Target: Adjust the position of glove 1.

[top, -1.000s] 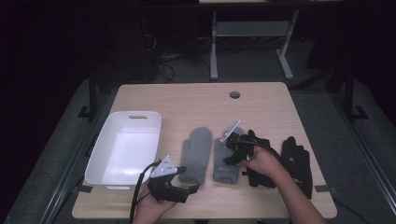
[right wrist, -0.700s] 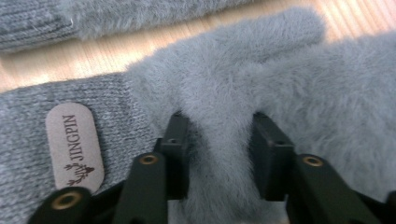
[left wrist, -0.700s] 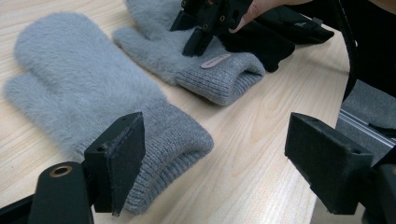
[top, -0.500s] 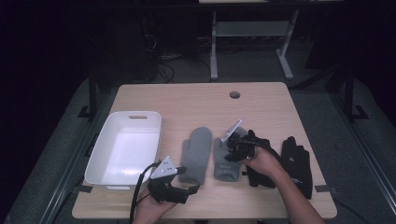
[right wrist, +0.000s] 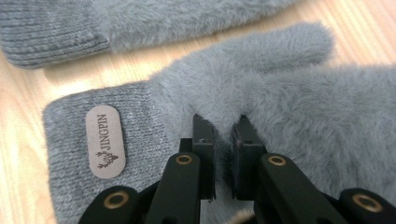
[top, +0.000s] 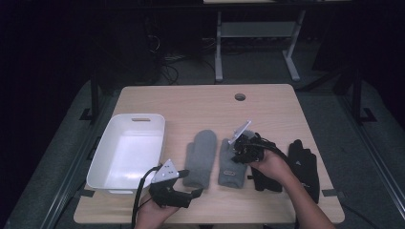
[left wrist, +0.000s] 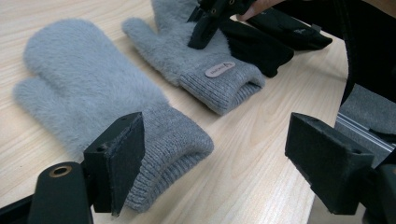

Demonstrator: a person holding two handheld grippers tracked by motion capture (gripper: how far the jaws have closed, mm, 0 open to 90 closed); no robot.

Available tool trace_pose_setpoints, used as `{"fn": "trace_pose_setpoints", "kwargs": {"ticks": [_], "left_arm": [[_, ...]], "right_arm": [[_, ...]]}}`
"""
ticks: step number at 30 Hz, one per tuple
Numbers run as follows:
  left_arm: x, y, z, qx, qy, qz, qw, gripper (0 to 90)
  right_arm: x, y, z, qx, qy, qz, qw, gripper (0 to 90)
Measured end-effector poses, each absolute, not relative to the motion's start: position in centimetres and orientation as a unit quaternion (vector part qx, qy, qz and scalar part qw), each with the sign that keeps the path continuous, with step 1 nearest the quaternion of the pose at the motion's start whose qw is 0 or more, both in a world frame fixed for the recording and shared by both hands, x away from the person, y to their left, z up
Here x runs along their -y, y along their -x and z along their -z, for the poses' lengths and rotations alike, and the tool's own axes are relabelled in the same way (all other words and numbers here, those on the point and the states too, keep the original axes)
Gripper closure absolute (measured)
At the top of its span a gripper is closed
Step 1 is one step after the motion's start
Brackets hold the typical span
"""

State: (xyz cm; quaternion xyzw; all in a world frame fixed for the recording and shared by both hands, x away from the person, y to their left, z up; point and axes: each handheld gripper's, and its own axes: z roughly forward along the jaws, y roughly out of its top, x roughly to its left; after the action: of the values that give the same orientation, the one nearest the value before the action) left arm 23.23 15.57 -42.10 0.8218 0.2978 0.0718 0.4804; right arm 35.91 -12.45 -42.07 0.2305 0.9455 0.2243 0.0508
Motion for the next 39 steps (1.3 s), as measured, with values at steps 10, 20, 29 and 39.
{"fn": "trace_pose_setpoints", "kwargs": {"ticks": [10,20,29,39], "left_arm": [[-15.8,-23.0,41.5,-0.306,-0.814,-0.08,0.488,19.6],[-16.2,-22.9,41.1,-0.309,-0.805,-0.086,0.5,19.1],[-16.9,-23.2,40.5,-0.323,-0.798,-0.095,0.5,18.9],[-17.7,-23.6,39.9,-0.337,-0.789,-0.101,0.504,19.1]], "right_arm": [[12.1,-35.2,38.7,-0.942,-0.219,-0.247,0.058,83.2],[9.1,-35.5,36.0,-0.939,-0.202,-0.275,0.035,83.2],[5.3,-36.5,36.2,-0.942,-0.189,-0.278,0.016,83.1],[3.3,-37.3,36.7,-0.943,-0.195,-0.271,-0.003,83.2]]}}
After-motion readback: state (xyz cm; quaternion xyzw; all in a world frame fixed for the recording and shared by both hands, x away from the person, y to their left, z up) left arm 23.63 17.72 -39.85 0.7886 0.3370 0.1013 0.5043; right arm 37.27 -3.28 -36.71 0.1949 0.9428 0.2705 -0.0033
